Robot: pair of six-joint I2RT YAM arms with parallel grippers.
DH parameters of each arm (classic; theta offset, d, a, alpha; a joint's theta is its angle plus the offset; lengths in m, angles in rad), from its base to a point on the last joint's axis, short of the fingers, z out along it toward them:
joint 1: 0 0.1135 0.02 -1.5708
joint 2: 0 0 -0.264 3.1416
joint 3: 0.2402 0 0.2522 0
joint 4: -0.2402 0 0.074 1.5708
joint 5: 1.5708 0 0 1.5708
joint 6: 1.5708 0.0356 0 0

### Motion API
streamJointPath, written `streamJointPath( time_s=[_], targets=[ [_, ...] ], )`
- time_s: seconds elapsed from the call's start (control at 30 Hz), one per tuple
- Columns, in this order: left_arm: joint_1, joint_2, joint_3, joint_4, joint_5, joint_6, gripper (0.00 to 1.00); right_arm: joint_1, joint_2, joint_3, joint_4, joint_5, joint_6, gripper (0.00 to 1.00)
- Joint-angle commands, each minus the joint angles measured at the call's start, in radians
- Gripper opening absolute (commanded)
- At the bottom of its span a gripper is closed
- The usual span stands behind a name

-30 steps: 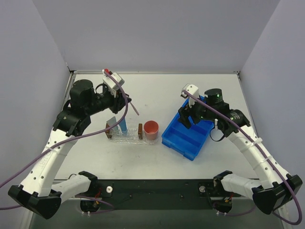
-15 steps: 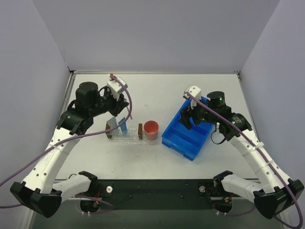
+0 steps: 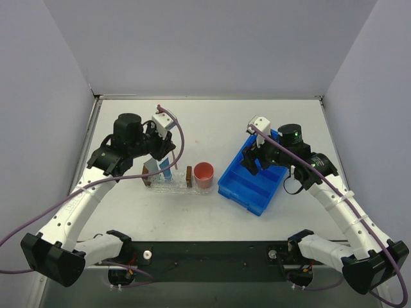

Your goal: Prepare toiletry sets of a toothbrush and toothpaste on the tray

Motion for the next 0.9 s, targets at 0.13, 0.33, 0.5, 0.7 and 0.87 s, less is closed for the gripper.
streamJointPath(
  time_s=[0.13,0.33,0.5,0.7,0.87],
  targets=[
    [-0.003,0.029,-0.030,0.086,0.016,0.010,0.00,-0.010,-0.002,-0.005,0.039,-0.015,0.008,0.68],
    [-0.005,0.045,-0.047,0.107,0.025,0.010,0.00,-0.010,0.002,-0.007,0.041,-0.016,0.010,0.67],
    [-0.006,0.055,-0.068,0.129,0.034,0.006,0.00,-0.010,0.000,-0.010,0.044,-0.016,0.010,0.67],
    [-0.006,0.068,-0.094,0.147,0.045,-0.001,0.00,-0.013,-0.006,-0.019,0.047,-0.013,0.010,0.68],
    [-0.008,0.071,-0.116,0.178,0.050,-0.005,0.00,-0.013,-0.005,-0.018,0.048,-0.016,0.010,0.67]
  ],
)
